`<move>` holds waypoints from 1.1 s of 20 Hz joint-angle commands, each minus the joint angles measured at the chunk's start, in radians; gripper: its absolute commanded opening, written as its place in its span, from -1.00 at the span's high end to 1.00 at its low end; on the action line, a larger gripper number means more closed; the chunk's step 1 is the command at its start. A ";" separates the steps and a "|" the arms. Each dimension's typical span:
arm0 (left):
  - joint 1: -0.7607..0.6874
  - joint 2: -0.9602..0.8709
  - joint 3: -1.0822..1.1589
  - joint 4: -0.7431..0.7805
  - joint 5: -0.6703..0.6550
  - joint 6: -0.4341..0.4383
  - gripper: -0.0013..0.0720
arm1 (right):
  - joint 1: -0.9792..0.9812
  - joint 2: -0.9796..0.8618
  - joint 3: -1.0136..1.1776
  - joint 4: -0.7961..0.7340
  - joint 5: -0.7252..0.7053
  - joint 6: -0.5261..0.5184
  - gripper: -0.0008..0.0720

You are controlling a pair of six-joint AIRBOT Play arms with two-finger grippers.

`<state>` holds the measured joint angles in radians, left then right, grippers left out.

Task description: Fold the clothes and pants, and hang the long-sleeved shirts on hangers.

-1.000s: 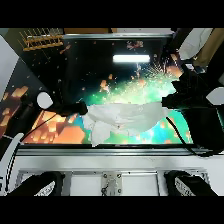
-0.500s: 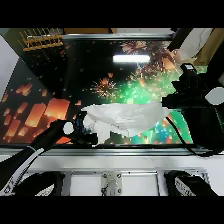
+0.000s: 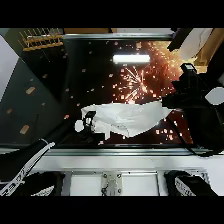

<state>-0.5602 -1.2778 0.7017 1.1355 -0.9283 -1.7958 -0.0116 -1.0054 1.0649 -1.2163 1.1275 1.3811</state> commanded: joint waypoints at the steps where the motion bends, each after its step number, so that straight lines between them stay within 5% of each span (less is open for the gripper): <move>1: 0.064 0.109 0.052 0.029 -0.045 0.000 0.95 | -0.013 0.005 0.050 0.000 -0.014 0.000 0.95; 4: 0.261 0.372 0.259 0.077 -0.143 0.001 0.95 | -0.061 0.010 0.272 0.002 -0.013 0.000 0.95; 11: 0.615 0.821 0.694 0.048 -0.069 0.000 0.95 | -0.089 0.097 0.747 0.008 -0.172 0.000 0.95; 18: 0.750 0.877 0.884 0.039 -0.074 0.000 0.95 | -0.089 0.253 0.757 0.004 -0.345 0.000 0.95; 22: 0.763 0.796 1.003 0.039 -0.199 0.000 0.95 | -0.089 0.272 0.757 0.004 -0.350 0.000 0.95</move>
<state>0.1852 -0.4404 1.6241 1.1740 -1.0447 -1.7962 -0.0998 -0.7544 1.8175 -1.2091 0.8021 1.3811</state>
